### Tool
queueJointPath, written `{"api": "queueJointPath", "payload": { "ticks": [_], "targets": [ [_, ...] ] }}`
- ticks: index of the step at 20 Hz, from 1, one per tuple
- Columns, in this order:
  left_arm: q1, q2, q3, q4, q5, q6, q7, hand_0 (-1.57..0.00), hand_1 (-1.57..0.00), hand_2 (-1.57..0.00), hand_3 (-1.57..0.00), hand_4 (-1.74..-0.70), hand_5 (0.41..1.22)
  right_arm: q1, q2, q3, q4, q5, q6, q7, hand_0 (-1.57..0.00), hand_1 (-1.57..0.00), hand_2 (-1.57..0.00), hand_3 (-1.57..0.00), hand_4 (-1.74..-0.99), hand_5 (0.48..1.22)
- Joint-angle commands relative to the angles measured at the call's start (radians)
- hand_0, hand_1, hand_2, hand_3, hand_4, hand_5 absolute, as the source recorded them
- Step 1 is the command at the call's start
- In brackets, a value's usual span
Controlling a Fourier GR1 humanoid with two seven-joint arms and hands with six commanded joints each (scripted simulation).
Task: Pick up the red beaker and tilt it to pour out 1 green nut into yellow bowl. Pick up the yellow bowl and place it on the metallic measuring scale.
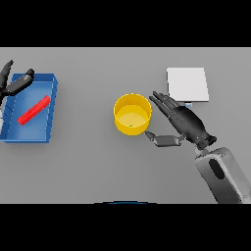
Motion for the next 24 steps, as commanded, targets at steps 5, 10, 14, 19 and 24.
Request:
{"api": "queueJointPath", "payload": {
  "ticks": [5, 10, 14, 19, 24],
  "targets": [
    [-0.008, 0.001, 0.000, 0.025, -0.003, -0.010, -0.025, 0.00, 0.00, 0.00, 0.00, -0.81, 0.687, -0.161, -0.055, 0.115, 0.100, 0.124, 0.085, -0.069, 0.00, 0.00, 0.00, 0.00, -1.167, 0.639],
    [-0.009, 0.014, 0.009, 0.032, 0.003, -0.024, -0.029, 0.00, 0.00, 0.00, 0.00, -0.81, 0.695, -0.272, -0.053, 0.207, 0.229, 0.198, 0.130, -0.138, 0.00, 0.00, 0.00, 0.00, -1.154, 0.639],
    [0.001, 0.012, 0.013, 0.027, 0.006, -0.019, -0.027, 0.00, 0.00, 0.00, 0.00, -0.81, 0.693, -0.347, -0.036, 0.262, 0.319, 0.222, 0.190, -0.174, 0.00, 0.00, 0.00, 0.00, -1.157, 0.652],
    [-0.005, 0.017, 0.014, 0.030, 0.003, -0.023, -0.038, 0.00, 0.00, 0.00, 0.00, -0.80, 0.702, -0.426, -0.015, 0.313, 0.393, 0.249, 0.267, -0.167, 0.00, 0.00, 0.00, 0.00, -1.168, 0.673],
    [-0.016, 0.017, 0.010, 0.063, -0.003, -0.036, -0.047, 0.00, 0.00, 0.00, 0.00, -0.80, 0.704, -0.465, 0.017, 0.343, 0.493, 0.270, 0.278, -0.167, 0.00, 0.00, 0.00, -0.01, -1.186, 0.684]
  ]
}}
